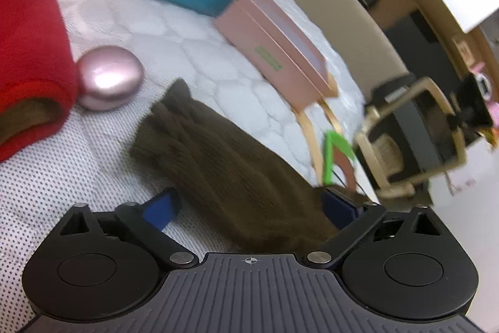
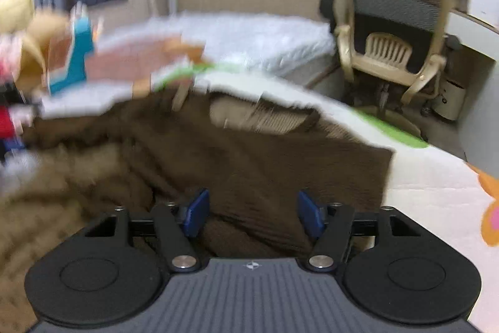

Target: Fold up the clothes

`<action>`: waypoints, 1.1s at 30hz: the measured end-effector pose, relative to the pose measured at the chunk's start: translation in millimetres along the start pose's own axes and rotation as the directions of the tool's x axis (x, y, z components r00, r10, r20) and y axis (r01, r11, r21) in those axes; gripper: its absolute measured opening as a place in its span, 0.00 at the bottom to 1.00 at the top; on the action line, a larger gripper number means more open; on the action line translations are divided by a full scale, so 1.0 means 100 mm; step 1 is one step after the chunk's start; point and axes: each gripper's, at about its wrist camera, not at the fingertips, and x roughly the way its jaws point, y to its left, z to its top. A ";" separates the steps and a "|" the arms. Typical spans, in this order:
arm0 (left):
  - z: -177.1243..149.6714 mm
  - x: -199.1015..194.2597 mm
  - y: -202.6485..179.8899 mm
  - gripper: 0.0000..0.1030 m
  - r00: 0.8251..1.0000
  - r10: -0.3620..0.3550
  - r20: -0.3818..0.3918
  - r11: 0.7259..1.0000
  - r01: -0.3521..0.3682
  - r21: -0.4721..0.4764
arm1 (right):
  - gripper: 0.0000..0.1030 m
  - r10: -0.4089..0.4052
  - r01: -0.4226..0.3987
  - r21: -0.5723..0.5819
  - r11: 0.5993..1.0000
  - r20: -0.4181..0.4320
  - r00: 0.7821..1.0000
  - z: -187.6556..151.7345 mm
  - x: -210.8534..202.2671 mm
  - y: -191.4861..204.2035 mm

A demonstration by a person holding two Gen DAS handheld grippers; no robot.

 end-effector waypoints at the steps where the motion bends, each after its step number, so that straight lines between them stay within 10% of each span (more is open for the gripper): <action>1: 0.00 0.04 -0.04 0.74 0.999 0.036 0.011 0.999 -0.036 0.013 | 0.71 -0.004 0.003 0.031 1.000 0.036 0.999 -0.01 -0.10 -0.06; 13: -0.41 -0.38 -1.12 0.86 0.988 -0.139 0.073 0.931 0.105 0.350 | 0.73 -0.107 0.100 0.121 0.988 0.053 0.993 -0.35 -0.35 -0.68; 16: -0.52 -0.20 -1.47 0.93 0.969 -0.233 -0.079 0.865 0.244 0.438 | 0.73 -0.109 0.105 0.067 0.992 0.071 0.991 -0.31 -0.35 -0.62; 21: -0.79 0.42 -1.95 0.93 0.939 -0.165 -0.303 0.754 0.318 0.575 | 0.73 -0.126 0.127 -0.009 0.992 0.068 0.990 -0.16 -0.27 -0.55; 28: -0.94 0.55 -2.11 0.24 0.965 -0.171 -0.200 0.620 0.263 0.739 | 0.73 -0.144 0.140 0.074 0.987 0.061 0.988 -0.28 -0.19 -0.67; 33: -0.98 0.40 -2.26 0.19 0.960 -0.264 -0.093 0.485 0.216 0.848 | 0.73 -0.135 0.124 0.151 0.981 0.066 0.989 -0.30 -0.21 -0.79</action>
